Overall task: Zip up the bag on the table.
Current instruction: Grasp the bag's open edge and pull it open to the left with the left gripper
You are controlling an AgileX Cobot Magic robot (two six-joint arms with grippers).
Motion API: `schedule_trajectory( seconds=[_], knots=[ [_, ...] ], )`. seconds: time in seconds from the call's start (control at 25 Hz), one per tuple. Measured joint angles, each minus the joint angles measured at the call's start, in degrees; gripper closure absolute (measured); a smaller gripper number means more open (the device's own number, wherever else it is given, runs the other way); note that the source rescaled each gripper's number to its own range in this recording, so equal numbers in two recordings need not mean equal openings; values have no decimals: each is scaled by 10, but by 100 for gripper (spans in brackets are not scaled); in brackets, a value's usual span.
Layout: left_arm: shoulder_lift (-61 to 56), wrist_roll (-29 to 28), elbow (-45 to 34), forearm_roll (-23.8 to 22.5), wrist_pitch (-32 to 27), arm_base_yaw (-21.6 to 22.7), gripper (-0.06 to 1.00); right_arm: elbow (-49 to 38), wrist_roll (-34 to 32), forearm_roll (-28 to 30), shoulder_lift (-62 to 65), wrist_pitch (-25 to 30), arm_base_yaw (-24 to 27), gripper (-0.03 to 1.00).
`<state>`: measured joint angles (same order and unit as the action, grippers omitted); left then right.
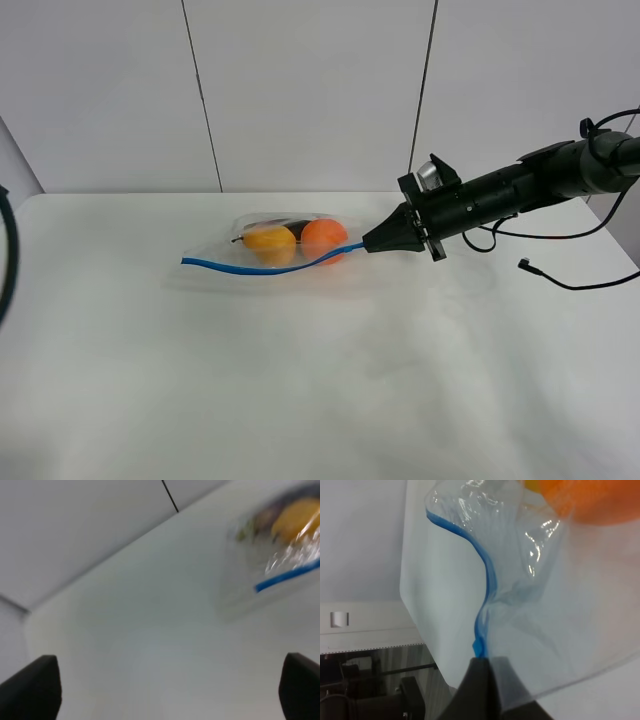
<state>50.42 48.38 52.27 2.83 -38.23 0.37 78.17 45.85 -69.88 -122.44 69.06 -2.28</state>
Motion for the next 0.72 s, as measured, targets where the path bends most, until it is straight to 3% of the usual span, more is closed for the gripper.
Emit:
schedule_trajectory(
  seconds=[0.12,0.36,0.44,0.56,0.72],
  knots=[
    [71,158,0,17,51,-1,-6,0,0,0,0,0,0,97],
    [181,341,0,212,105,-5,-6,0,0,0,0,0,0,97],
    [207,396,0,255,109,-21,-6,0,0,0,0,0,0,97],
    [238,440,0,303,126,-71,-6,0,0,1,0,0,0,97],
    [278,450,0,347,179,-159,-6,0,0,1,0,-1,0,97]
  ],
)
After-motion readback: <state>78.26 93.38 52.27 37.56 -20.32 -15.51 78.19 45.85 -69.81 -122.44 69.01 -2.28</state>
